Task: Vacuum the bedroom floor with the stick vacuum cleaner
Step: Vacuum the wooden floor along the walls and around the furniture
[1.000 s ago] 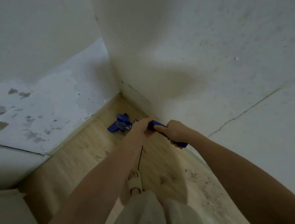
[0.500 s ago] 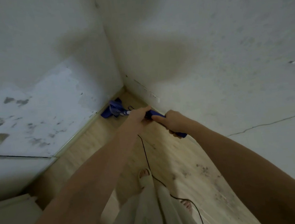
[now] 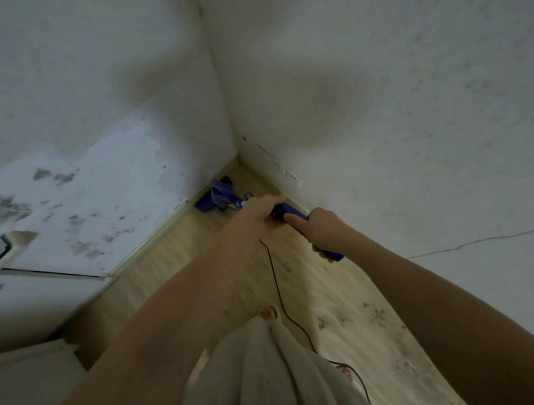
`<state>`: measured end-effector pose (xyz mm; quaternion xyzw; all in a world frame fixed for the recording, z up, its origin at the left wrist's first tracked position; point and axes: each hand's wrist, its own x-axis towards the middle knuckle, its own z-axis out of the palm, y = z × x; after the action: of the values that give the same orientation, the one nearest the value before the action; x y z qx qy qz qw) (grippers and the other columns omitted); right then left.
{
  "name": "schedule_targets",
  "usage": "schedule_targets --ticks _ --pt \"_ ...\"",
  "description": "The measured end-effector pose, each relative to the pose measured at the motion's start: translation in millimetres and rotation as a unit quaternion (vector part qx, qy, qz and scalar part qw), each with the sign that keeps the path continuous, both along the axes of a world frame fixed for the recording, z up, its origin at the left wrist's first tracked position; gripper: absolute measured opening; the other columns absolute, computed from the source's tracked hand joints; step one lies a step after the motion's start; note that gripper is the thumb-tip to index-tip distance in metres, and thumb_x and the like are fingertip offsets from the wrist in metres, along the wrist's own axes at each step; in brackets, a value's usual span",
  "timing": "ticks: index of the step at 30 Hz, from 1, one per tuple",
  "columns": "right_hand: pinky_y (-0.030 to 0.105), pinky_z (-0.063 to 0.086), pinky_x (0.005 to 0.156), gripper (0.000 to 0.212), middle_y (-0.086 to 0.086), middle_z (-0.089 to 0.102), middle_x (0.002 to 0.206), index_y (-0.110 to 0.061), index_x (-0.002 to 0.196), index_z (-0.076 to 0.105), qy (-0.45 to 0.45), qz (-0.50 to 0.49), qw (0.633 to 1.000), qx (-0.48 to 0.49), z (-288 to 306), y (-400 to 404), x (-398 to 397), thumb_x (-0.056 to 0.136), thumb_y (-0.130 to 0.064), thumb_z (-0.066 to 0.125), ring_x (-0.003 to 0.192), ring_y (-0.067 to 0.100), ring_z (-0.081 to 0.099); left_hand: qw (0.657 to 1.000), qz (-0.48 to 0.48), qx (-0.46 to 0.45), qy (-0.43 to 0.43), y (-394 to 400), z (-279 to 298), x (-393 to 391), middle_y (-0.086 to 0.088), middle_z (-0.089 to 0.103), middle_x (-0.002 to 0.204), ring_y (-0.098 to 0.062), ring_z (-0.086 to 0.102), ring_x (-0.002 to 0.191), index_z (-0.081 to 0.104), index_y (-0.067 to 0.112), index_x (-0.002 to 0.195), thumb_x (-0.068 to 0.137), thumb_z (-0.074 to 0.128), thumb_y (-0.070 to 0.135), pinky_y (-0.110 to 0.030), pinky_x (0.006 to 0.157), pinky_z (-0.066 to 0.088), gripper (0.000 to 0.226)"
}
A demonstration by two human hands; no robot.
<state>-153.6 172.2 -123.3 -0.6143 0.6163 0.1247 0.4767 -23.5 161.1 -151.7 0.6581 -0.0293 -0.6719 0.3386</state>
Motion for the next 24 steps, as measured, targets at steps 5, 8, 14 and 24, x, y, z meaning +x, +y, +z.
schedule_targets --ticks 5,8,14,24 --pt "0.024 0.043 0.043 0.058 0.008 0.055 0.06 -0.008 0.073 0.047 0.003 -0.007 0.999 0.034 3.3 20.4 -14.9 0.095 -0.062 0.039 0.042 0.019 0.05 1.0 0.002 0.006 0.024 20.3 0.3 -15.9 -0.017 0.053 0.121 -0.032 0.053 0.119 0.044 -0.003 0.127 0.095 0.056 0.009 -0.036 0.083 0.05 0.035" --pt "0.023 0.042 0.041 0.058 0.008 0.055 0.059 -0.008 0.072 0.047 -0.001 0.004 0.999 0.038 21.4 17.1 -26.7 0.095 -0.061 0.04 0.041 0.018 0.049 0.999 -0.006 -0.006 0.05 24.4 4.3 -21.7 -0.018 0.054 0.116 -0.032 0.054 0.119 0.046 -0.004 0.126 0.096 0.056 0.011 -0.038 0.091 0.05 0.035" --pt "0.023 0.043 0.042 0.061 0.009 0.056 0.058 -0.005 0.074 0.05 0.024 0.032 0.999 0.015 29.2 11.6 -42.2 0.094 -0.062 0.042 0.04 0.018 0.05 0.996 0.032 -0.028 0.083 33.3 11.9 -36.4 -0.018 0.052 0.127 -0.031 0.054 0.118 0.046 -0.004 0.13 0.095 0.057 0.012 -0.036 0.085 0.052 0.04" --pt "0.026 0.048 0.046 0.059 0.008 0.058 0.06 -0.007 0.077 0.05 -0.007 0.035 0.999 0.004 -6.0 9.4 -21.9 0.093 -0.064 0.041 0.042 0.019 0.053 0.989 0.126 -0.036 0.071 33.1 -6.5 -26.3 -0.016 0.043 0.143 -0.03 0.052 0.122 0.025 0.007 0.149 0.095 0.058 0.012 -0.035 0.086 0.049 0.064"
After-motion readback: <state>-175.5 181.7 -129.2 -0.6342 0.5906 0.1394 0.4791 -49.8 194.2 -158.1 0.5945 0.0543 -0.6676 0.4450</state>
